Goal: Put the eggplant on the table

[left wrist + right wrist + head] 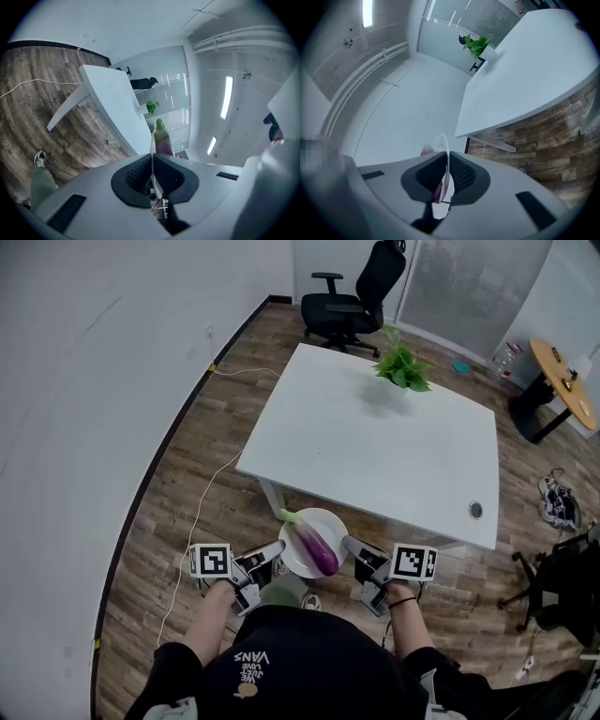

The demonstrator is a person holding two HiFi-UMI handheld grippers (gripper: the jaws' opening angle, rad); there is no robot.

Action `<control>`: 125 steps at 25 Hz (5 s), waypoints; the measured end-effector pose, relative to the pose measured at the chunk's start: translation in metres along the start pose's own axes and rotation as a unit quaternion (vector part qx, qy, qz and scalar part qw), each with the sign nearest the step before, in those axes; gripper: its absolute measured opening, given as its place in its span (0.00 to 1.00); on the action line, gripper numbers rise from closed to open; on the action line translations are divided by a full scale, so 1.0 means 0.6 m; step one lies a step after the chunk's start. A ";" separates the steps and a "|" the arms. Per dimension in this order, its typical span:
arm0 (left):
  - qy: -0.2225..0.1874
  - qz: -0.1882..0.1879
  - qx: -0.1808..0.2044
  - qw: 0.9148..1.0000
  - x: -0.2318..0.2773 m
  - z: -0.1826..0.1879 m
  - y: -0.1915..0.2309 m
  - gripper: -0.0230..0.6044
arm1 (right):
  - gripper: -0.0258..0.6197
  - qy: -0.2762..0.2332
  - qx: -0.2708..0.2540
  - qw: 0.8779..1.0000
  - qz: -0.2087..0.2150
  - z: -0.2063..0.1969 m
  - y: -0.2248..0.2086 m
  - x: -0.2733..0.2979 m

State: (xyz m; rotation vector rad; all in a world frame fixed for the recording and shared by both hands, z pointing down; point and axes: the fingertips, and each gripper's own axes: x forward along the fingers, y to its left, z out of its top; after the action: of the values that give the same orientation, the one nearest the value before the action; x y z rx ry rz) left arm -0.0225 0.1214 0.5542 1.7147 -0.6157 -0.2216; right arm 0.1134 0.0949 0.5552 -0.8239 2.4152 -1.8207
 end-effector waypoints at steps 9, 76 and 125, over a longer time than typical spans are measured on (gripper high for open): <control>0.023 -0.008 0.007 1.000 0.025 0.110 0.011 0.07 | 0.09 -0.020 0.003 1.000 -0.012 0.082 0.003 0.065; 0.063 0.007 0.016 0.998 0.249 0.528 0.125 0.07 | 0.09 -0.027 -0.015 0.998 -0.054 0.480 -0.104 0.305; 0.113 0.103 0.000 0.988 0.304 0.551 0.281 0.07 | 0.09 0.005 0.008 0.993 -0.120 0.481 -0.256 0.387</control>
State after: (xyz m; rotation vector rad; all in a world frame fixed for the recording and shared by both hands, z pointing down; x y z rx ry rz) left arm -0.0708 -0.2733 0.6677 1.6341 -0.6184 0.1192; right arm 0.0644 -0.2865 0.6691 -1.1506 2.3936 -1.9212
